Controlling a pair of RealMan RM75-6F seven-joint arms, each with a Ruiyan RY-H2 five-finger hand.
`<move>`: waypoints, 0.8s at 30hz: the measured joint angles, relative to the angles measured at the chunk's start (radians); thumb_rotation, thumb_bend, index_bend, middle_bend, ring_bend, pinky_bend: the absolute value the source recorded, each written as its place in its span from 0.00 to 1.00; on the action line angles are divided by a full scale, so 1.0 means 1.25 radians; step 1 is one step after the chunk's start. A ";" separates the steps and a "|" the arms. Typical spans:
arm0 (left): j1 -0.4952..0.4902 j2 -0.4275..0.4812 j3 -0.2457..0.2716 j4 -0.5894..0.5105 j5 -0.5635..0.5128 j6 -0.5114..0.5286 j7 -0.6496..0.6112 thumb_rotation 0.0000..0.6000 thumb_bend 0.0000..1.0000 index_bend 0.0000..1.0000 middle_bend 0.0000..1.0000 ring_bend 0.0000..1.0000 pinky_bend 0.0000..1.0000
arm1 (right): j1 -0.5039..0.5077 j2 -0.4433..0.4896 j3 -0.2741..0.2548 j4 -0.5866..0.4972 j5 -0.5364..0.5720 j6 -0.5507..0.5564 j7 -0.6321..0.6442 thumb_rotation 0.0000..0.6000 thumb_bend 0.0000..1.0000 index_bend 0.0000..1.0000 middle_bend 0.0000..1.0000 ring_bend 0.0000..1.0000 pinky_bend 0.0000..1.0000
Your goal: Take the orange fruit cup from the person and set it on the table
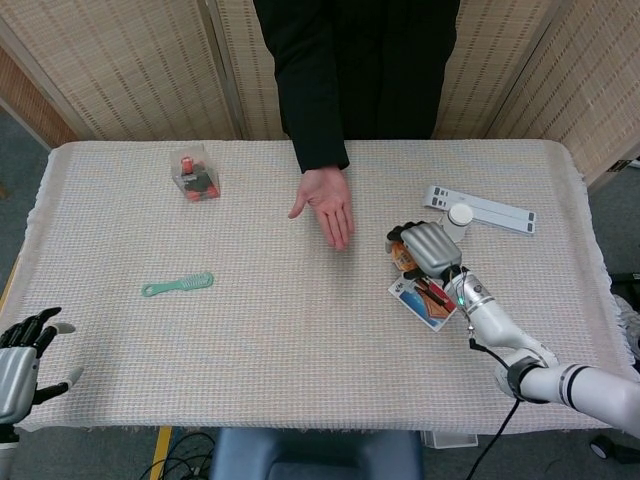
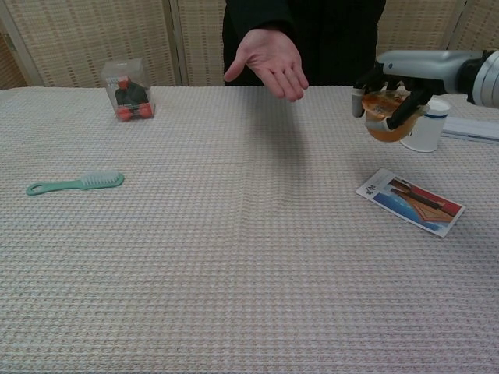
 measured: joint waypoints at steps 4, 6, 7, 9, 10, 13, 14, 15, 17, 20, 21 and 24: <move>0.004 0.001 0.001 0.002 -0.006 0.001 -0.002 1.00 0.22 0.36 0.20 0.20 0.24 | 0.015 -0.075 0.002 0.107 0.019 -0.041 0.002 1.00 0.57 0.44 0.35 0.33 0.49; 0.006 0.001 0.002 0.003 -0.009 0.001 -0.004 1.00 0.22 0.37 0.20 0.20 0.24 | 0.024 -0.115 0.003 0.165 0.026 -0.061 0.002 1.00 0.55 0.39 0.32 0.27 0.43; 0.006 0.001 0.003 0.004 -0.009 0.000 -0.004 1.00 0.22 0.37 0.20 0.20 0.24 | 0.028 -0.131 0.003 0.189 0.030 -0.072 0.001 1.00 0.54 0.34 0.30 0.24 0.38; 0.007 0.001 0.003 0.006 -0.010 0.001 -0.004 1.00 0.22 0.37 0.20 0.20 0.24 | 0.037 -0.164 0.004 0.233 0.042 -0.104 0.000 1.00 0.50 0.13 0.22 0.15 0.19; 0.008 0.001 0.003 0.007 -0.010 0.001 -0.005 1.00 0.22 0.37 0.20 0.20 0.24 | 0.041 -0.173 0.005 0.246 0.048 -0.118 -0.002 1.00 0.47 0.03 0.16 0.08 0.09; 0.008 0.000 0.003 0.010 -0.013 0.000 -0.007 1.00 0.22 0.37 0.20 0.20 0.24 | 0.047 -0.184 0.004 0.262 0.070 -0.152 -0.017 1.00 0.43 0.00 0.05 0.01 0.01; 0.008 0.000 0.003 0.010 -0.014 -0.002 -0.008 1.00 0.22 0.37 0.20 0.20 0.24 | 0.047 -0.182 0.004 0.259 0.073 -0.155 -0.021 1.00 0.42 0.00 0.02 0.00 0.00; 0.007 -0.001 0.003 0.011 -0.014 -0.004 -0.009 1.00 0.22 0.37 0.20 0.20 0.24 | 0.045 -0.176 0.005 0.250 0.074 -0.153 -0.023 1.00 0.41 0.00 0.00 0.00 0.00; 0.006 -0.002 0.003 0.013 -0.014 -0.005 -0.007 1.00 0.22 0.37 0.20 0.20 0.24 | 0.038 -0.161 0.006 0.227 0.072 -0.140 -0.022 1.00 0.41 0.00 0.00 0.00 0.00; 0.003 -0.003 0.001 0.012 -0.013 -0.007 -0.008 1.00 0.22 0.37 0.20 0.20 0.24 | 0.016 -0.121 0.009 0.170 0.060 -0.100 -0.018 1.00 0.41 0.00 0.00 0.00 0.00; 0.000 -0.003 -0.001 0.012 -0.012 -0.008 -0.008 1.00 0.22 0.37 0.20 0.20 0.24 | 0.004 -0.100 0.009 0.141 0.054 -0.078 -0.016 1.00 0.41 0.00 0.00 0.00 0.00; -0.005 -0.004 -0.005 0.010 -0.010 -0.011 -0.005 1.00 0.22 0.37 0.20 0.20 0.24 | -0.035 -0.034 0.007 0.055 0.035 -0.012 -0.016 1.00 0.41 0.00 0.00 0.00 0.00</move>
